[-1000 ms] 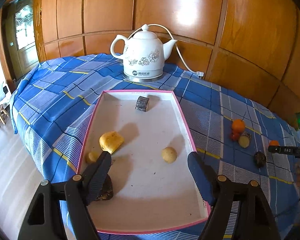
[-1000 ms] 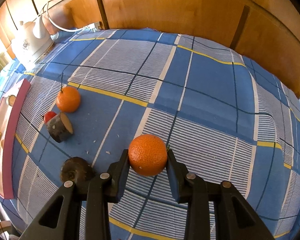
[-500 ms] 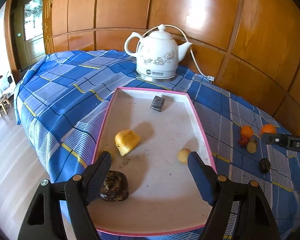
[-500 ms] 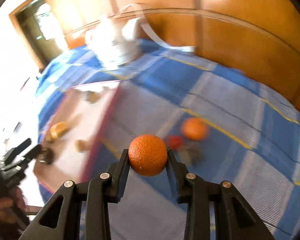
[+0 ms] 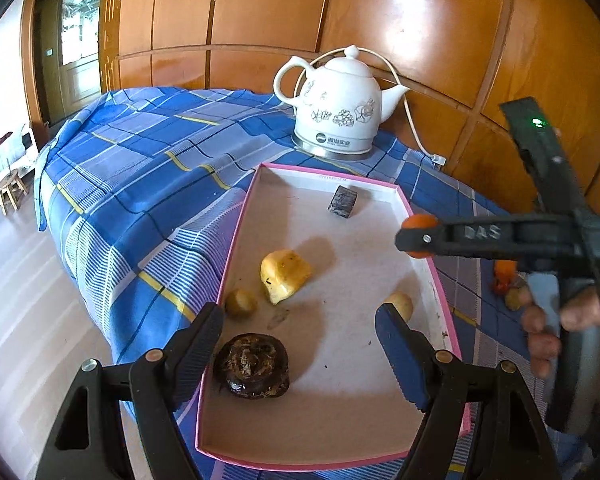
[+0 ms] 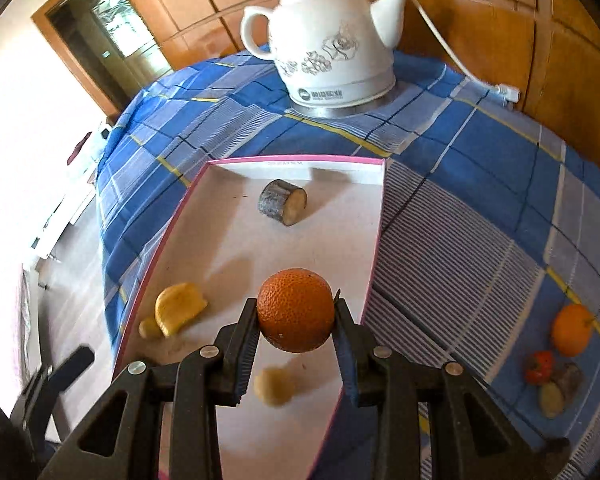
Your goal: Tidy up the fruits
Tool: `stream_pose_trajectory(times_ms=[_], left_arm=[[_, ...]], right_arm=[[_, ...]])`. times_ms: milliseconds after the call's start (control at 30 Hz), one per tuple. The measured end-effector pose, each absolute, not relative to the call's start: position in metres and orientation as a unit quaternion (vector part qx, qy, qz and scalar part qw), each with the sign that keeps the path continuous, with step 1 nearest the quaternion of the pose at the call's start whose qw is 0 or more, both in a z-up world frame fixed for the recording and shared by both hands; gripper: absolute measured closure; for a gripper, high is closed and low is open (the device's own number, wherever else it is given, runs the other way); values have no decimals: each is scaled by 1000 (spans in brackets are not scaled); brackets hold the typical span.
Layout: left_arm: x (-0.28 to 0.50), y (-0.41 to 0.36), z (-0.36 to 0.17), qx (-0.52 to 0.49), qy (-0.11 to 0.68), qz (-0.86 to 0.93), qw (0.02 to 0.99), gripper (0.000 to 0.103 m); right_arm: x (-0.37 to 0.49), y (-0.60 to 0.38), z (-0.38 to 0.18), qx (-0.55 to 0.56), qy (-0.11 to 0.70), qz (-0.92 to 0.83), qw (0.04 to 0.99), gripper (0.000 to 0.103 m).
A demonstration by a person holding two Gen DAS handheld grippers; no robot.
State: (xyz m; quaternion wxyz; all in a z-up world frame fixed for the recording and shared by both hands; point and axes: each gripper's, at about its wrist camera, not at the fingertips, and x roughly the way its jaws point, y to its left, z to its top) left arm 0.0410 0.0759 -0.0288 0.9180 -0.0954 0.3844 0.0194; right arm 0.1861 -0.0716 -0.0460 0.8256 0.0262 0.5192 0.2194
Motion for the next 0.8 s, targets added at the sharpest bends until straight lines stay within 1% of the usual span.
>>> stream_pose_trajectory(times_ms=[33,100,267,467,800], left_arm=[[41,76,-30,-96,386,20,917,24],[41,77,-31,-98,387,19,916,24],[41,75,-32,-99,387,16,916,24],[41,70,-28,-91,385,12,918,24],[35,58,-19,-75,375,1,924,24]], right_arm=[[188,-72,-48,29,521,217,825,67],[187,-76,-48,36,519,215,826,63],[177,-91,-36,48,503,215,836,59],[151,-114,-26,38,490,211,845,59],[103,-158,-19,-14,475,189,859,59]])
